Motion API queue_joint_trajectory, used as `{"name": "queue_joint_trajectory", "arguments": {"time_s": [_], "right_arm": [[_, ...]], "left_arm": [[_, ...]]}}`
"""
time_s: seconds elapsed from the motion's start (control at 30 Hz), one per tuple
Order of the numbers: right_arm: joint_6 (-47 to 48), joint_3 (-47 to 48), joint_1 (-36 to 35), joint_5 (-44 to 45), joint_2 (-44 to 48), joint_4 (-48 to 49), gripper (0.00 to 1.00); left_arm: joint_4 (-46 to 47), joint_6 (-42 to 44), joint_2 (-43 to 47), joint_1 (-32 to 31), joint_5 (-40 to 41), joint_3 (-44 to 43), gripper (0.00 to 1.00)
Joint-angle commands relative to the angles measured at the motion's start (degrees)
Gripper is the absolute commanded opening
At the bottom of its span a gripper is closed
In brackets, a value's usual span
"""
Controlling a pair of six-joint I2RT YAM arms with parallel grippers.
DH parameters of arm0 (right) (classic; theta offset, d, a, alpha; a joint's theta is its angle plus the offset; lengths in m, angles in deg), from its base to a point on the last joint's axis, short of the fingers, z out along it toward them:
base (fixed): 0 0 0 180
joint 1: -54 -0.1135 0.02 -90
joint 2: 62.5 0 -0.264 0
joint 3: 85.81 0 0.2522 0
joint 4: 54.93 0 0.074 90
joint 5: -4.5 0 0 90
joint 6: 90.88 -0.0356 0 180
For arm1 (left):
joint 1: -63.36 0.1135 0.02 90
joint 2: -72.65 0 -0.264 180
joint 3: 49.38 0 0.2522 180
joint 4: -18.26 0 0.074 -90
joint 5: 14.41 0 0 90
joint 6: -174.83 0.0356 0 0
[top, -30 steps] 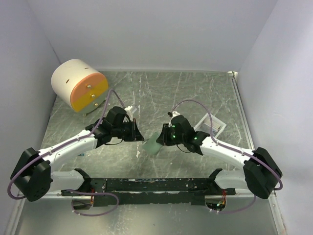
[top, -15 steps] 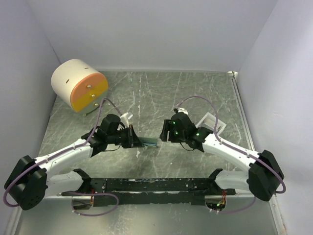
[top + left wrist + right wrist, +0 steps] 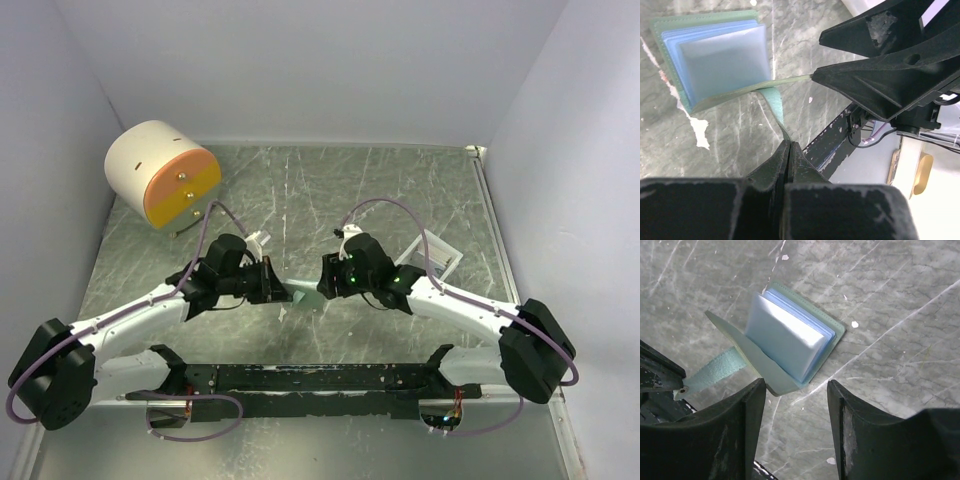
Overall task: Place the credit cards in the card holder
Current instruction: Open the card holder at the center of the board.
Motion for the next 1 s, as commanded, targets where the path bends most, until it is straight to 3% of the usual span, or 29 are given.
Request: {"name": "queue_joint_trajectory", "arguments": {"time_s": [0.0, 0.13, 0.47, 0.97], "right_arm": [[2.16, 0.82, -0.11, -0.62, -0.80, 2.18, 0.52], [-0.89, -0.05, -0.08, 0.70, -0.69, 2.52, 0.50], [-4.75, -0.30, -0.06, 1.60, -0.17, 4.13, 0.44], [-13.84, -2.87, -0.70, -9.65, -8.10, 13.81, 0.41]], "left_arm": [[-4.74, 2.19, 1.83, 0.29, 3.24, -1.10, 0.07], [-8.20, 2.69, 2.84, 0.36, 5.57, -1.04, 0.07], [-23.35, 1.54, 2.80, 0.29, 21.77, -4.53, 0.07], [-26.38, 2.06, -3.81, 0.29, 28.87, -7.29, 0.08]]}}
